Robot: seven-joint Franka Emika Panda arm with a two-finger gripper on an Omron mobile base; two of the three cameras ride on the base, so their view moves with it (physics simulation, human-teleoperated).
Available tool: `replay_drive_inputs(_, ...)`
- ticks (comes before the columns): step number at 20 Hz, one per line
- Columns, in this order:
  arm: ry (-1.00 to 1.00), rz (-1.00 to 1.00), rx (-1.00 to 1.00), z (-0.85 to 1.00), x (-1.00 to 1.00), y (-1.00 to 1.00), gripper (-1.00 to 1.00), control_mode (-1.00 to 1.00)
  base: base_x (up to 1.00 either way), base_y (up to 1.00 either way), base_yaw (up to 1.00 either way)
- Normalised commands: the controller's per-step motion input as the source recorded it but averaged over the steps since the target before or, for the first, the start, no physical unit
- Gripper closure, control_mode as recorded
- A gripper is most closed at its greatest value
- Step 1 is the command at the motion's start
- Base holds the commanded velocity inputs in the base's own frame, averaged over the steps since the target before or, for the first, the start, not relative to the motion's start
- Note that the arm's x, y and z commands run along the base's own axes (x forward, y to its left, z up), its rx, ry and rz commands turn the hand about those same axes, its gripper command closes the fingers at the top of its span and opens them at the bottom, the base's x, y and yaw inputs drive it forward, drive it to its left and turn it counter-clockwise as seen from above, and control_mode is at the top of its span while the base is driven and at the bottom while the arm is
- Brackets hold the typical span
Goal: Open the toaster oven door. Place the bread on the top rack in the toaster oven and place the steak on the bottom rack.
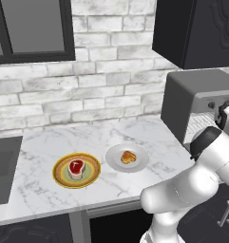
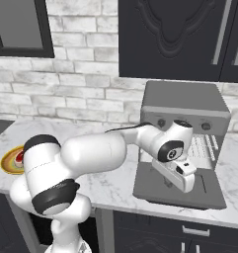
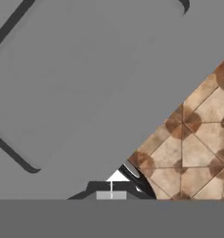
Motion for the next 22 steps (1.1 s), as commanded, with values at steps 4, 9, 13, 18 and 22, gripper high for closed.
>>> replay_drive_inputs(4,0.00,0.09,-0.01,0.10,0.30,-0.05,-1.00,-1.00,0.00,0.00,0.00)
replay_drive_inputs(9,0.00,0.20,0.00,0.13,0.12,-0.15,-1.00,-1.00,0.00,0.00,0.00)
replay_drive_inputs(13,-0.06,0.38,-0.01,0.19,0.00,-0.21,-1.00,-1.00,0.00,0.00,0.00)
replay_drive_inputs(18,-0.14,0.52,-0.02,0.14,0.00,-0.22,-1.00,-1.00,0.00,0.00,0.00)
replay_drive_inputs(22,-0.26,0.59,0.00,0.13,0.00,-0.11,-1.00,-1.00,0.00,0.00,0.00)
